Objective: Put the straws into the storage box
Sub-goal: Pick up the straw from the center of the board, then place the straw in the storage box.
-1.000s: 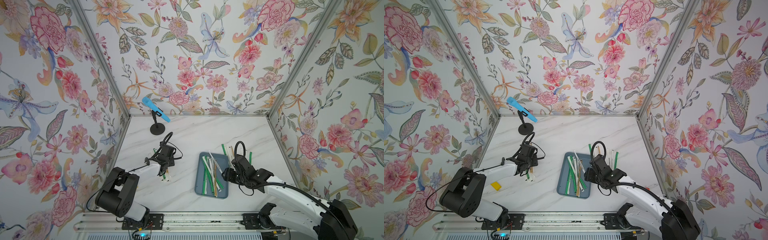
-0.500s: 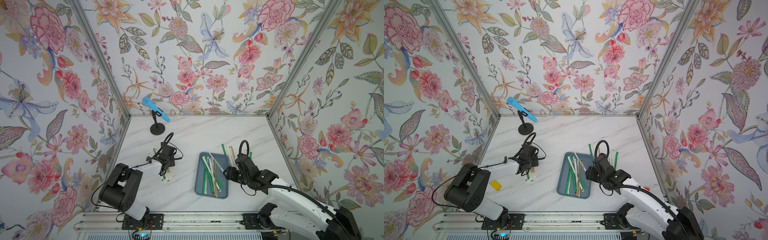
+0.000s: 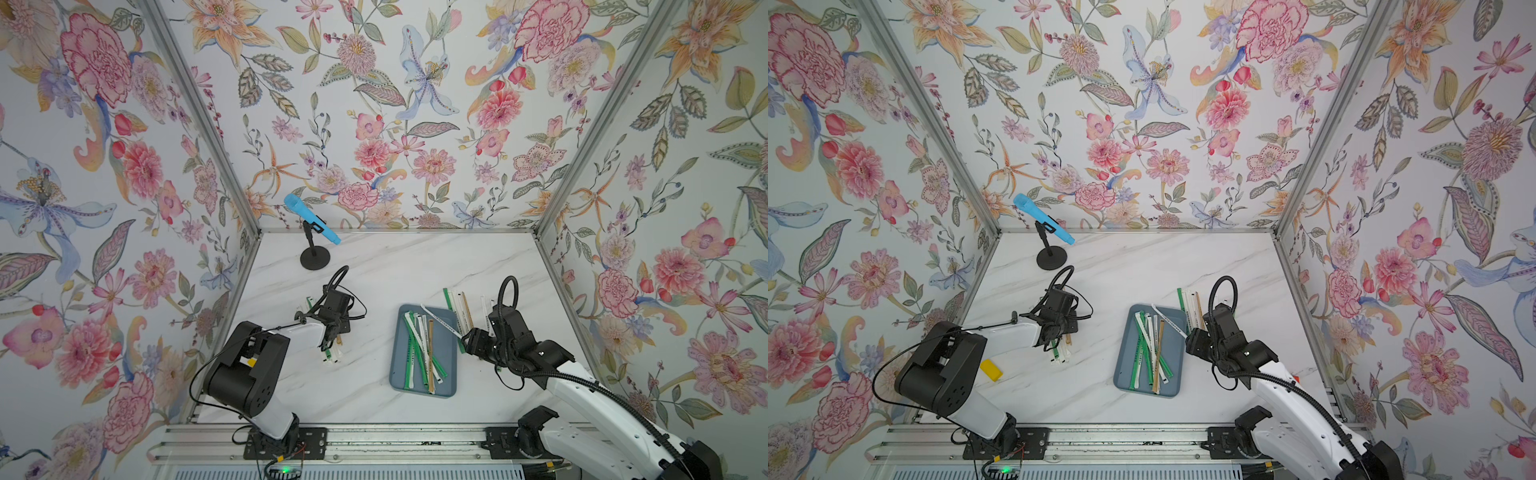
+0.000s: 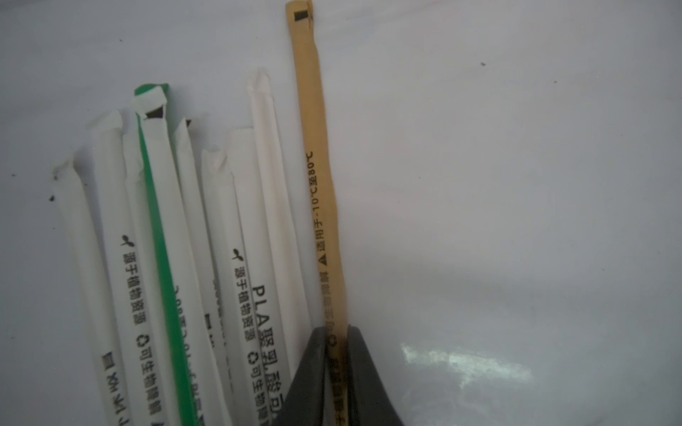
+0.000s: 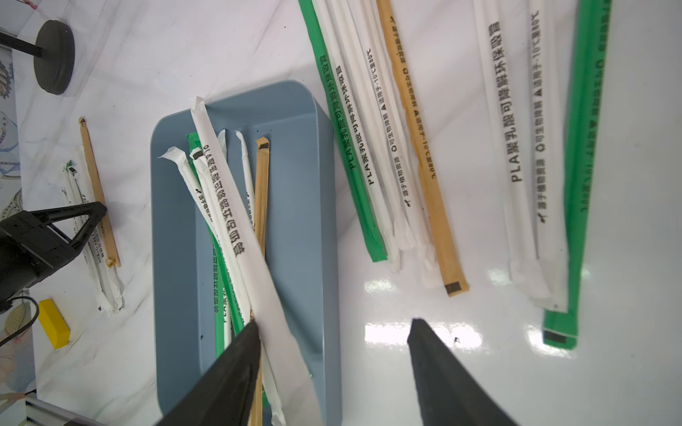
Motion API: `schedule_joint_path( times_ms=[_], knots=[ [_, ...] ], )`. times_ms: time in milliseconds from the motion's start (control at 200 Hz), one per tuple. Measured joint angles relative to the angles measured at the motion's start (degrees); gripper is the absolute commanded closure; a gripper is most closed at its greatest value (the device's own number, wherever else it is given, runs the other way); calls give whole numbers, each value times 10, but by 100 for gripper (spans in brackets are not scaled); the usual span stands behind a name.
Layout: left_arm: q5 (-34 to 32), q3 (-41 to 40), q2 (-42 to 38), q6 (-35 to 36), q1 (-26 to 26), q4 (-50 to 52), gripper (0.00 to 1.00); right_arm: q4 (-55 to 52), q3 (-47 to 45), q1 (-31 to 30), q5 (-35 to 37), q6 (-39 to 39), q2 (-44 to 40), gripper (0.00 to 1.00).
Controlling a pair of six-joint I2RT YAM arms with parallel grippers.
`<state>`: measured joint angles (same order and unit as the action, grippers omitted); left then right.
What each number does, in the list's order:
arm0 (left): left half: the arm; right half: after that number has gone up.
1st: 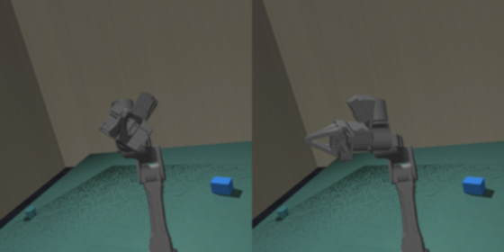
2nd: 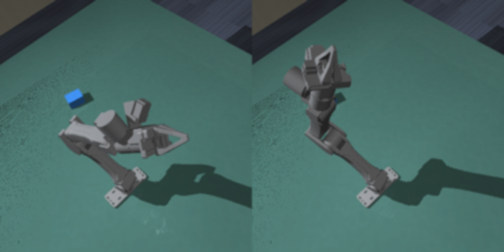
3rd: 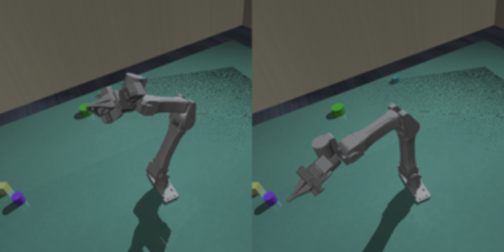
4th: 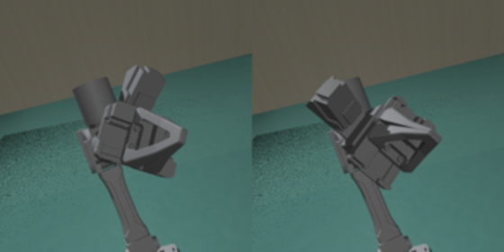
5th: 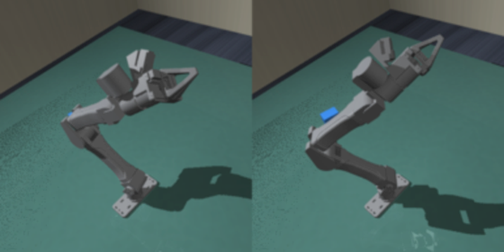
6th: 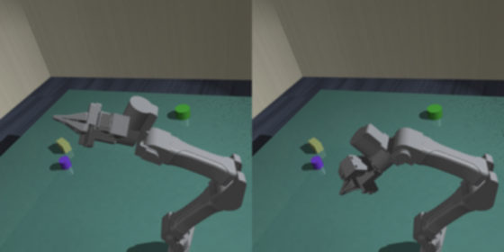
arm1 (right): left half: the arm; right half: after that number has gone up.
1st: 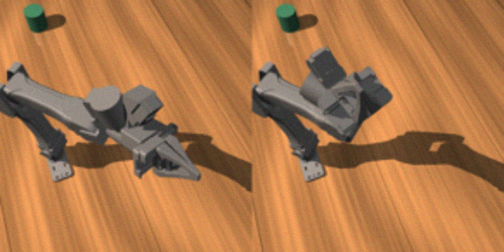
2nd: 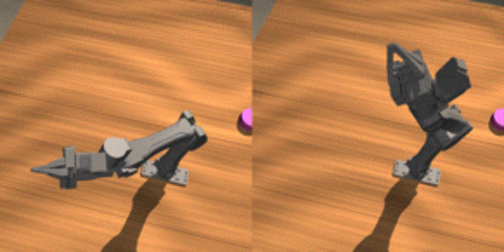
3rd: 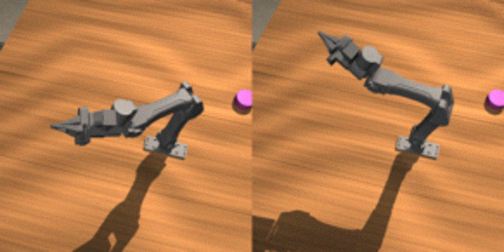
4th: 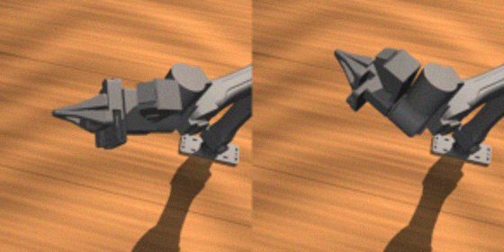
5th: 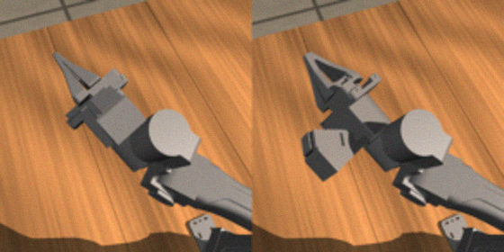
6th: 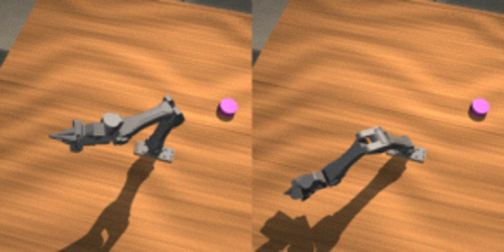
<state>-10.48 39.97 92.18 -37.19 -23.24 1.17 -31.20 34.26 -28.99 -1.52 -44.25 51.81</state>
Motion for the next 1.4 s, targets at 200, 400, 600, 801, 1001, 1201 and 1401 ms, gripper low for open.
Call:
schedule_joint_path(
  times_ms=[200, 400, 600, 801, 1001, 1201, 1401],
  knots=[
    [12, 0, 2, 6, 1, -10, 100, -11, 0, 23, -7, 12, -11, 33],
    [27, 0, -13, 6, -6, -10, 100, -12, -13, 88, -24, 33, -20, 33],
    [39, 7, -88, -4, -75, -10, 100, -13, -30, 176, -33, 61, -19, 32],
    [63, 22, -120, -37, -202, -22, 100, -14, -31, 248, -52, 95, -4, 44],
    [89, 36, -108, -73, -294, -42, 100, -16, -31, 197, -86, 110, -38, 53],
    [130, 78, -46, -105, -336, -75, 100, -16, -33, 127, -95, 59, -100, 52],
    [160, 49, -36, -159, -345, -100, 100, -20, -41, 60, -70, 2, -105, 44]
  ],
)
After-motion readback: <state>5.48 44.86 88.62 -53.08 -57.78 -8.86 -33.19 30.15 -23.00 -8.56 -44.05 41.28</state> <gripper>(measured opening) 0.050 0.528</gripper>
